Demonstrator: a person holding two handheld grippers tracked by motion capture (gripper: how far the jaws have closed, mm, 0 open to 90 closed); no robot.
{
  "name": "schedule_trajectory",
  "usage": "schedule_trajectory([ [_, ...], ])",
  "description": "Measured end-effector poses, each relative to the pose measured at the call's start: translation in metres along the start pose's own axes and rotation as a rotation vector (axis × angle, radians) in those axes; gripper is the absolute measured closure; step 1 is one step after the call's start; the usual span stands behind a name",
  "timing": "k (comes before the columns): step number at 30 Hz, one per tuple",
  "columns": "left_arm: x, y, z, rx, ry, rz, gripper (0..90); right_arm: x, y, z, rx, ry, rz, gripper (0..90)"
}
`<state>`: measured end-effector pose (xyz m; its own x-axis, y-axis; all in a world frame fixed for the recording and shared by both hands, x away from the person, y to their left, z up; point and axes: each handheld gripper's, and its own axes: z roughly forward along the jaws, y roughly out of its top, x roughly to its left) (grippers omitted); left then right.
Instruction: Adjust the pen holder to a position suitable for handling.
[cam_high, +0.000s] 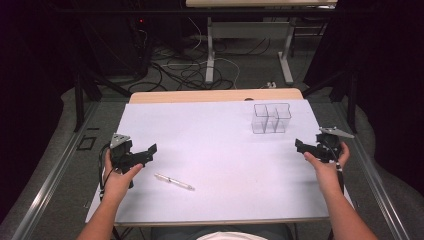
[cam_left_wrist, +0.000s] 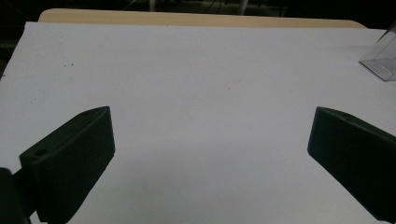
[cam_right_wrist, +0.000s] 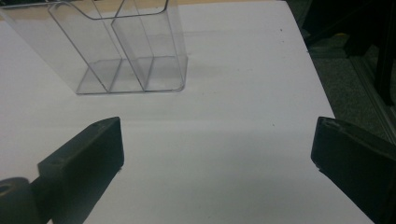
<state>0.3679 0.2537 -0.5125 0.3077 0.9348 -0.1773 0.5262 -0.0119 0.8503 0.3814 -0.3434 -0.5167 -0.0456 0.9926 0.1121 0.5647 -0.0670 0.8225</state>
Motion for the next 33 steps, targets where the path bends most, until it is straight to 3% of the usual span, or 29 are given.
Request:
schedule_trajectory([
  [3,0.001,0.0,0.0,0.002,0.004,-0.001,0.7,0.0,0.003,-0.001,0.015,0.015,0.074,2.4],
  [4,0.001,0.0,0.0,0.003,0.009,0.002,0.7,-0.001,0.005,-0.002,0.005,0.007,0.071,2.6],
  [10,0.003,-0.002,-0.002,0.009,0.025,0.004,0.7,0.001,0.018,0.0,-0.041,-0.015,-0.002,7.0],
  [14,0.003,-0.004,-0.003,0.013,0.028,-0.007,0.7,0.003,0.031,0.001,-0.059,-0.02,-0.052,15.8],
  [21,0.003,-0.004,-0.004,0.006,0.032,-0.008,0.8,0.008,0.064,0.004,-0.022,0.047,-0.059,23.8],
  [33,0.003,-0.005,-0.003,0.015,0.03,-0.015,1.2,0.025,0.107,0.012,0.014,0.033,-0.139,37.6],
])
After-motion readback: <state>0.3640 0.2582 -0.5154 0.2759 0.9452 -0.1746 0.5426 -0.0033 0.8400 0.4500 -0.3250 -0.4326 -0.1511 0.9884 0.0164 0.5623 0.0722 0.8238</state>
